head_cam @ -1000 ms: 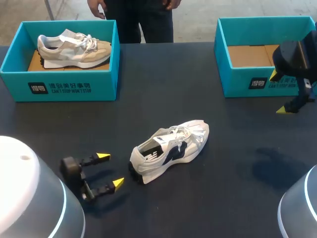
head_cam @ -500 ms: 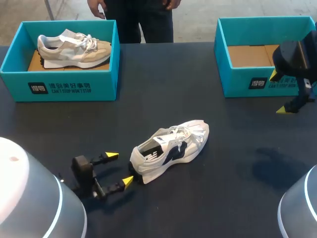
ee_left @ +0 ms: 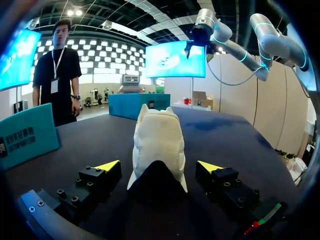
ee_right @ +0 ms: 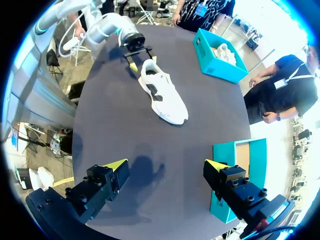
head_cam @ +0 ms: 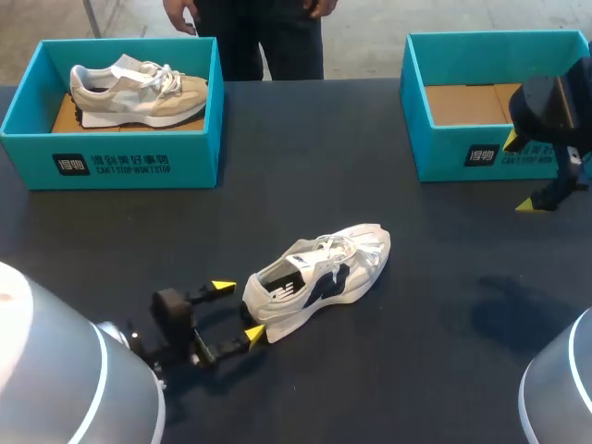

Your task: Take the shoe out of the shoebox, open the shoe tongue, remove and reinsert the insole, then place the shoe into the shoebox

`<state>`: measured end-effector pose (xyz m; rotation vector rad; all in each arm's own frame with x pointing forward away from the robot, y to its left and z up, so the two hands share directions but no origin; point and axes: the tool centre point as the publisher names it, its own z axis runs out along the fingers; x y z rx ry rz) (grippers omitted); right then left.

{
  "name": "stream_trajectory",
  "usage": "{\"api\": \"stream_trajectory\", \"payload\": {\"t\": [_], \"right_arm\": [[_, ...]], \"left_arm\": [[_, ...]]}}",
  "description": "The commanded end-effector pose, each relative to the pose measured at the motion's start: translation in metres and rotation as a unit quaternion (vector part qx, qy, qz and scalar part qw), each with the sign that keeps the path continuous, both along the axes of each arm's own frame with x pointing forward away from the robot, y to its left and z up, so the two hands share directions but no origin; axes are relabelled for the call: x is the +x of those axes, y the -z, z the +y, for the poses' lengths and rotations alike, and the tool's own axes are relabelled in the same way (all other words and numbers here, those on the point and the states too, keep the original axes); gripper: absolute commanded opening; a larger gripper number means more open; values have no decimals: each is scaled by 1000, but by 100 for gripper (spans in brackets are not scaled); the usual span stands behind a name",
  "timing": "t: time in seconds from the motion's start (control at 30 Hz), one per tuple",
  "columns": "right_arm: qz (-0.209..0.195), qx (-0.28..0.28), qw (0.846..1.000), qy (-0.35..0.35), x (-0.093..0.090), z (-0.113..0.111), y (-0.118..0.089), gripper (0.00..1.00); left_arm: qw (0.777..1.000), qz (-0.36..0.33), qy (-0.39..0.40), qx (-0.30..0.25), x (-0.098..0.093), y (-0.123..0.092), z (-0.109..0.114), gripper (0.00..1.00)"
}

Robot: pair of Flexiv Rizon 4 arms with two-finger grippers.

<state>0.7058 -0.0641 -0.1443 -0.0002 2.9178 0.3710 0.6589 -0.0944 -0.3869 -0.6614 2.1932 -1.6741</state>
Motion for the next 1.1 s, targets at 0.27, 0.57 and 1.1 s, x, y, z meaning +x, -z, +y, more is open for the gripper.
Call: {"api": "stream_trajectory", "payload": {"t": [0.27,0.57,1.1], "right_arm": [[2,-1,1000,0,2,1,1,100],[2,-1,1000,0,2,1,1,100],[2,-1,1000,0,2,1,1,100]], "left_arm": [[1000,-1,-21,6,8,10,-16,100],[1000,8,-22,11,13,18,-25,100],[1000,9,-19,18,21,24,-31,100]]}}
